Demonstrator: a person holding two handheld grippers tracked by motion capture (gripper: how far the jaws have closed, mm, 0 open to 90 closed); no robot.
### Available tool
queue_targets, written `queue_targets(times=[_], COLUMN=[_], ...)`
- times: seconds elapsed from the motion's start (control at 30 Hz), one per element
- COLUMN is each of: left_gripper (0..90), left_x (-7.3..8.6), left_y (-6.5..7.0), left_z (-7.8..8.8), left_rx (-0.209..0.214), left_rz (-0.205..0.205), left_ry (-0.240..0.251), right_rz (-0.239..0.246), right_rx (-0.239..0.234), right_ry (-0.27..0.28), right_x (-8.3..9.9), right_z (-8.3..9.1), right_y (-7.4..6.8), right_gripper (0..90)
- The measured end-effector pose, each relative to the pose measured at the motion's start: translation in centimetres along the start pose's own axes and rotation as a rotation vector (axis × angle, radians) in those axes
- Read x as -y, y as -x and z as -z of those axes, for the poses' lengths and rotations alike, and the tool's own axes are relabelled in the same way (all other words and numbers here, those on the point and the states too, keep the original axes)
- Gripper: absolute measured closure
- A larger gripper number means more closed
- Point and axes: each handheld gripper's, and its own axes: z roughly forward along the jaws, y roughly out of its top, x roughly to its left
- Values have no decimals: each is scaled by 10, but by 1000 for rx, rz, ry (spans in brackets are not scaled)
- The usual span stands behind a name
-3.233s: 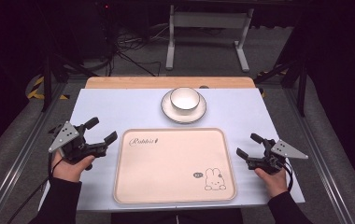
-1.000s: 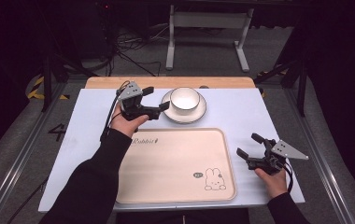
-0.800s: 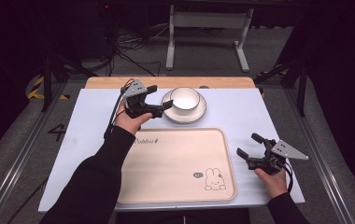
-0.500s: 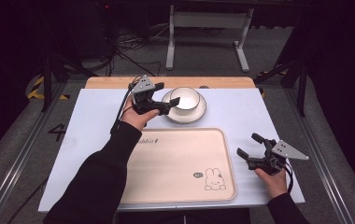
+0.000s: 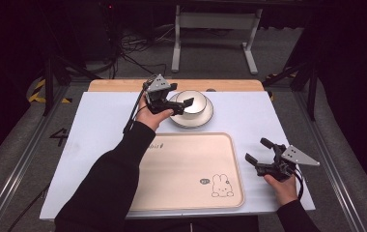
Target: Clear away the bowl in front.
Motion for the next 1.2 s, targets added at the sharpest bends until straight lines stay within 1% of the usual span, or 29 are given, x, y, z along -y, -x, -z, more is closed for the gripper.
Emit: queue_targets(times=[0.03,0.1,0.17,0.2,0.23,0.27,0.33,0.37,0.4,0.43,0.53,0.57,0.63,0.67,0.77,0.87,0.93,1.0,1.1,1.2], left_gripper=[137,145,151,156,156,156,159,159,159,161,180,184,190,194,194,195,195,194,198,208], left_x=[1,4,4,3,3,2,2,2,2,1,1,1,1,2,1,1,2,4,5,5], left_y=[-2,-6,-10,-11,-12,-12,-12,-11,-11,-12,-13,-14,-15,-15,-15,-16,-16,-18,-19,-19], left_z=[-1,-4,-7,-8,-9,-11,-13,-15,-16,-18,-22,-24,-27,-28,-34,-39,-43,-49,-55,-62], left_rx=[5,11,36,46,46,55,64,62,60,52,57,57,59,68,84,91,86,71,77,87], left_rz=[9,12,10,12,10,18,22,13,5,-10,-18,-34,-38,-31,-63,-83,-78,-86,-85,-105], left_ry=[2,-5,-10,-10,-12,-9,-22,-40,-48,-61,-85,-95,-109,-124,-165,-192,-201,-226,-249,-283], right_rz=[1,2,6,7,6,5,4,4,3,3,5,4,3,3,2,2,3,2,2,2], right_rx=[0,0,0,1,1,1,1,1,1,1,2,2,3,3,3,3,3,3,2,1], right_ry=[0,-1,-4,-4,-3,-3,-2,-1,-1,-1,0,0,1,1,2,-2,-2,-1,0,0], right_x=[0,0,0,0,0,0,0,0,0,0,0,0,0,0,0,0,0,0,0,0], right_z=[0,0,0,0,0,0,0,0,0,0,0,0,0,0,0,0,0,0,0,0], right_y=[0,0,0,0,0,0,0,0,0,0,0,0,0,0,0,0,0,0,0,0], right_gripper=[86,87,87,87,87,87,87,87,87,87,87,87,87,87,87,87,87,87,87,87])
